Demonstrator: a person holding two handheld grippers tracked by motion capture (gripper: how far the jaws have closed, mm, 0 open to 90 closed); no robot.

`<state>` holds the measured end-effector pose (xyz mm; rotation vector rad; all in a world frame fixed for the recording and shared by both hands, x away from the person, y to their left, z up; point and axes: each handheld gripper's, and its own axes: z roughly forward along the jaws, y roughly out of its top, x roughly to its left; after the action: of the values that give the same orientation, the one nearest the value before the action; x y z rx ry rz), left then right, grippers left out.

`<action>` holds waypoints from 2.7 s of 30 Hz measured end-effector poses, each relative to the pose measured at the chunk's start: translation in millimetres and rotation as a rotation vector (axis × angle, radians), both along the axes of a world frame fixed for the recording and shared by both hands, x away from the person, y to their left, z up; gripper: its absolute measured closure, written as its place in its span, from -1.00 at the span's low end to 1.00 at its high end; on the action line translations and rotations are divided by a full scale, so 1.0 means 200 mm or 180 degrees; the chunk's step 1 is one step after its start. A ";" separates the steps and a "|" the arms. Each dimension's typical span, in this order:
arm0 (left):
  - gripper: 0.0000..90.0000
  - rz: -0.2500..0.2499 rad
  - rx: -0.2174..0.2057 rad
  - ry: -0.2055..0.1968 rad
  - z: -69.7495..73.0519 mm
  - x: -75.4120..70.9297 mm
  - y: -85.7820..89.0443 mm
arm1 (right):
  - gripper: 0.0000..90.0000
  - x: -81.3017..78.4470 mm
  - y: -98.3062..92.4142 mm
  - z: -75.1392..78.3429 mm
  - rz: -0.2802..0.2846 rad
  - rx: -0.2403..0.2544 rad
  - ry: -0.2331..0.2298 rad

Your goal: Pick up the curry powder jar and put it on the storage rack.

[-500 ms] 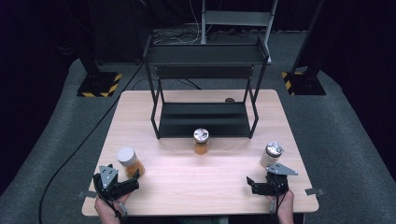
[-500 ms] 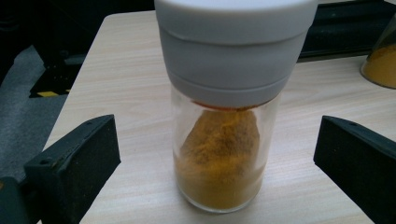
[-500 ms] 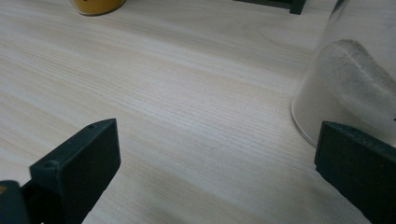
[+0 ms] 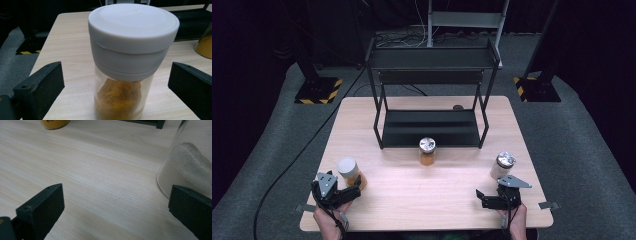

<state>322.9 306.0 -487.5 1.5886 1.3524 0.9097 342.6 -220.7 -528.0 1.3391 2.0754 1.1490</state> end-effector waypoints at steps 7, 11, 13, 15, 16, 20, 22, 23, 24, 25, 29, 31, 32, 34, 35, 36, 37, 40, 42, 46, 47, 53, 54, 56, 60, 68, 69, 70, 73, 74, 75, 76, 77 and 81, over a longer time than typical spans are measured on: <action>-1.00 -0.0058 0.0001 -0.0040 0.02 0.05 -0.02 | -1.00 0.00 0.00 0.00 0.0010 0.0001 -0.0003; -1.00 -0.0071 -0.0002 -0.0065 0.04 0.08 -0.03 | -1.00 0.00 0.00 0.00 0.0013 -0.0002 0.0000; -1.00 -0.0100 -0.0028 -0.0095 0.04 0.08 -0.03 | -1.00 0.00 0.00 0.00 0.0016 0.0003 0.0002; -1.00 -0.0114 -0.0049 -0.0103 0.04 0.08 -0.03 | -1.00 0.00 0.00 0.00 0.0012 0.0008 0.0007; -1.00 -0.0097 -0.0064 -0.0101 0.05 0.09 -0.02 | -1.00 0.00 0.00 0.00 0.0018 0.0002 0.0002; -0.69 -0.0150 -0.0105 -0.0116 0.04 0.08 -0.01 | -1.00 0.00 0.00 0.00 0.0019 0.0003 0.0005; -0.48 -0.0200 -0.0137 -0.0152 0.03 0.08 -0.01 | -1.00 0.00 0.00 0.00 0.0024 -0.0002 0.0007; -0.42 -0.0193 -0.0138 -0.0169 0.02 0.07 -0.01 | -0.99 0.00 0.00 0.00 0.0026 -0.0001 0.0012; -0.37 -0.0227 -0.0142 -0.0191 0.02 0.07 -0.01 | -0.99 0.00 0.00 0.00 0.0027 0.0000 0.0013; -0.31 -0.0214 -0.0145 -0.0215 0.02 0.07 -0.01 | -0.99 0.00 0.00 0.00 0.0028 0.0002 0.0009; -0.26 -0.0207 -0.0137 -0.0289 0.01 0.06 -0.01 | -0.99 0.00 0.00 0.00 0.0027 0.0004 0.0013; -0.25 -0.0203 -0.0148 -0.0322 0.00 0.06 -0.01 | -0.99 0.00 0.00 0.00 0.0028 0.0002 0.0011; -0.25 -0.0198 -0.0150 -0.0335 0.00 0.06 -0.01 | -0.99 0.00 0.00 0.00 0.0026 0.0002 0.0011; -0.25 -0.0193 -0.0164 -0.0372 -0.01 0.06 -0.01 | -0.99 0.00 0.00 0.00 0.0025 0.0006 0.0012; -0.25 -0.0193 -0.0164 -0.0372 -0.01 0.06 -0.01 | -0.99 0.00 0.00 0.00 0.0027 0.0005 0.0015; -0.25 -0.0200 -0.0165 -0.0403 -0.01 0.06 -0.01 | -0.99 0.00 0.00 0.00 0.0028 0.0002 0.0012; -0.25 -0.0202 -0.0164 -0.0413 -0.02 0.05 -0.01 | -0.99 0.00 0.00 0.00 0.0031 0.0001 0.0011; -0.25 -0.0213 -0.0158 -0.0407 -0.01 0.05 0.00 | -0.99 0.00 0.00 0.00 0.0036 0.0001 0.0020; -0.25 -0.0184 -0.0162 -0.0397 -0.01 0.06 0.00 | -0.99 0.00 0.01 0.00 0.0037 -0.0034 0.0015; -0.25 -0.0206 -0.0170 -0.0400 -0.01 0.06 0.00 | -0.99 0.00 0.01 0.00 0.0054 -0.0069 -0.0012; -0.24 -0.0210 -0.0166 -0.0397 -0.01 0.06 0.00 | -0.99 -0.01 0.01 0.00 0.0059 -0.0060 -0.0037; -0.24 -0.0249 -0.0157 -0.0367 -0.01 0.06 0.01 | -0.99 -0.01 0.01 0.00 0.0101 -0.0040 -0.0042; -0.25 -0.0264 -0.0143 -0.0360 0.00 0.06 0.01 | -0.99 0.00 0.01 0.00 0.0106 -0.0034 -0.0027; -0.25 -0.0294 -0.0106 -0.0358 0.00 0.06 0.00 | -0.99 0.00 0.01 0.00 0.0114 -0.0032 -0.0013; -0.24 -0.0296 -0.0093 -0.0351 0.00 0.06 0.00 | -0.99 0.00 0.01 0.00 0.0133 -0.0026 -0.0013; -0.24 -0.0327 -0.0115 -0.0370 0.03 0.06 0.00 | -1.00 0.00 0.01 0.00 0.0149 -0.0021 -0.0003; -0.24 -0.0343 -0.0100 -0.0364 0.03 0.06 0.00 | -1.00 0.00 0.01 0.00 0.0150 -0.0023 -0.0002; -0.24 -0.0348 -0.0091 -0.0360 0.03 0.06 0.00 | -1.00 0.00 0.01 0.00 0.0149 -0.0023 0.0004; -0.24 -0.0356 -0.0076 -0.0362 0.04 0.05 0.00 | -1.00 0.00 0.01 0.00 0.0151 -0.0016 0.0016; -0.24 -0.0366 -0.0082 -0.0364 0.05 0.05 -0.01 | -0.99 0.00 0.01 0.00 0.0155 -0.0011 0.0022; -0.25 -0.0366 -0.0082 -0.0364 0.05 0.05 -0.01 | -0.99 0.00 0.01 0.00 0.0162 -0.0009 0.0023; -0.25 -0.0371 -0.0084 -0.0358 0.05 0.05 -0.01 | -0.99 0.00 0.01 0.00 0.0166 -0.0007 0.0024; -0.25 -0.0382 -0.0087 -0.0350 0.05 0.05 -0.01 | -0.99 0.00 0.01 0.00 0.0166 -0.0007 0.0024; -0.25 -0.0436 -0.0084 -0.0342 0.07 0.05 -0.02 | -0.99 0.01 0.01 0.00 0.0174 -0.0010 0.0032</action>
<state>333.1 302.3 -474.2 1.5688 1.1619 0.8776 343.6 -219.4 -528.3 1.2966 2.1323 1.1631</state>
